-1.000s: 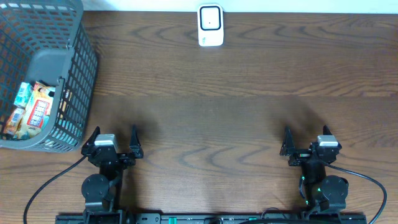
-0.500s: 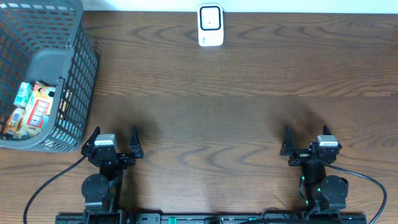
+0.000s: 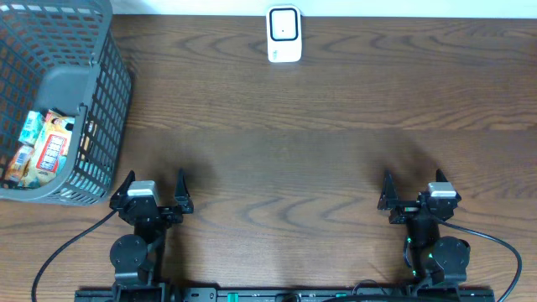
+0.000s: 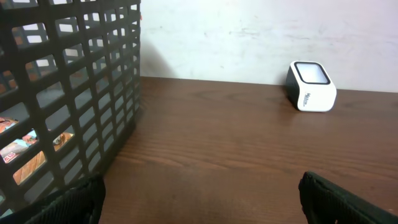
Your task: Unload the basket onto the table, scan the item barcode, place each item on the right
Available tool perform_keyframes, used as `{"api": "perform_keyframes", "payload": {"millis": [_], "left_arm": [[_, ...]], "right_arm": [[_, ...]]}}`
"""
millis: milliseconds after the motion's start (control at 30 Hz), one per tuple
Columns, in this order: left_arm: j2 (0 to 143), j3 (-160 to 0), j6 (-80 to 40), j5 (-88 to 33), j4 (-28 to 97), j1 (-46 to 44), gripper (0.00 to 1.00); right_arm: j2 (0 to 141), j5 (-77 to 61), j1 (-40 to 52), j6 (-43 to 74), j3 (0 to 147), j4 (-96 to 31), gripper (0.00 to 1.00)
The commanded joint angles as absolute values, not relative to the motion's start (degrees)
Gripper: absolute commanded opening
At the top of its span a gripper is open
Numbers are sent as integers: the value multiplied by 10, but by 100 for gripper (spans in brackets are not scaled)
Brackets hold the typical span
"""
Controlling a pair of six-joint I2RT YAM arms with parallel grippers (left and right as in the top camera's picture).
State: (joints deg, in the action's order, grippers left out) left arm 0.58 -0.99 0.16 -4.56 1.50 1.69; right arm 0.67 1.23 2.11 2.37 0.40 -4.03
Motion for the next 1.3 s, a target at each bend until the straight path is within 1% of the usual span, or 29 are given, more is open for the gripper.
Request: {"api": "perform_keyframes", "payload": {"millis": [0,333,533,567,633,700,733,800,900,1033,1100,1267], "left_arm": [[2,-2,-1,-51,38,15,98],[2,-2,-1,-56,36,15,98],[2,-3,-109,-174,8,15,98],[2,-3,-141,-209,-20,15,97],[2,-3,-179,-228,-67,15,98],[2,-3,-226,-230,-128,15,98],[2,-3,-261,-229,-198,15,97],[2,-3,-289,-229,-296,15,98],[2,-17,-339,-215,-384,15,98],[4,-59,-420,-190,-391,15,98],[11,-87,-425,-190,-391,15,98],[94,-184,-425,-191,-391,15,98]], "right_arm": [[4,11,23,29,3,-43,99],[4,11,23,29,3,-43,99],[4,11,23,29,3,-43,99],[4,11,23,29,3,-43,99],[4,11,23,29,3,-43,99],[4,11,23,29,3,-43,99],[4,11,23,29,3,-43,99],[4,11,23,29,3,-43,99],[4,11,23,29,3,-43,99],[4,11,23,29,3,-43,99],[4,11,23,29,3,-43,99],[4,11,23,29,3,-43,99]]}}
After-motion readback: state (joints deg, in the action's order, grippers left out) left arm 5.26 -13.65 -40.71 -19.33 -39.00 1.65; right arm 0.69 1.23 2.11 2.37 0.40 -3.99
